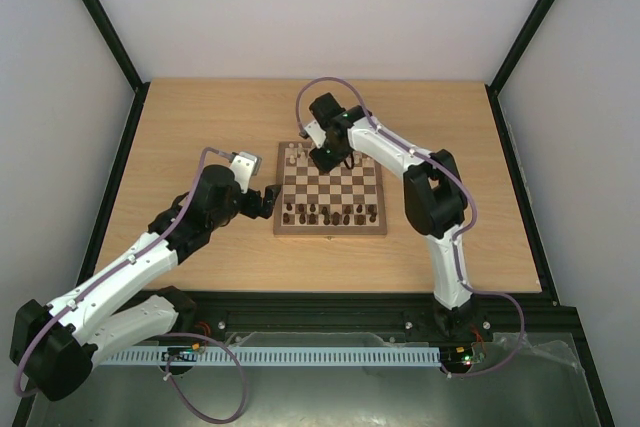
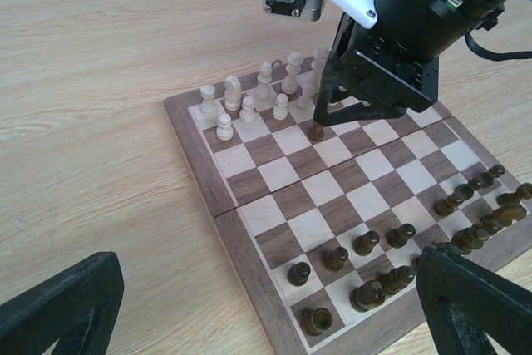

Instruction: Set up the chess pieces on the board

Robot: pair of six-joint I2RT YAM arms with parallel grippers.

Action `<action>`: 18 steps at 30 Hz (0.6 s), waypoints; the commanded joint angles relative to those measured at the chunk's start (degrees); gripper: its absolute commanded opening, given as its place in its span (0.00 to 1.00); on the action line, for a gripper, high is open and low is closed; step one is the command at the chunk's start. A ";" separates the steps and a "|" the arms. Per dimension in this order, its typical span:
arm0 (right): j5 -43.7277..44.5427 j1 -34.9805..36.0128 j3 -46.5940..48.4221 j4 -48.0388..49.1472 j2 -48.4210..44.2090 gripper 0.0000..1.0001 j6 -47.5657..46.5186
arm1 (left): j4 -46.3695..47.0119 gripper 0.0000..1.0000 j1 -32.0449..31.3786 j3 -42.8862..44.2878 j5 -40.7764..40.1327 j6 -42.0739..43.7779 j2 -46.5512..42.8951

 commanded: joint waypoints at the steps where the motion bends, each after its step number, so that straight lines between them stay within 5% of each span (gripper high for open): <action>1: 0.55 0.24 2.51 -2.96 2.14 0.31 0.72 | 0.80 0.99 -0.22 -0.09 -0.27 0.29 -0.82; 10: -0.24 0.19 4.02 -3.20 4.73 0.29 0.85 | 0.88 0.99 -0.22 -0.09 -0.09 0.29 -0.70; 18: -1.39 0.24 4.11 -3.76 4.75 0.11 0.72 | 0.89 0.99 -0.22 -0.09 0.08 0.29 -0.51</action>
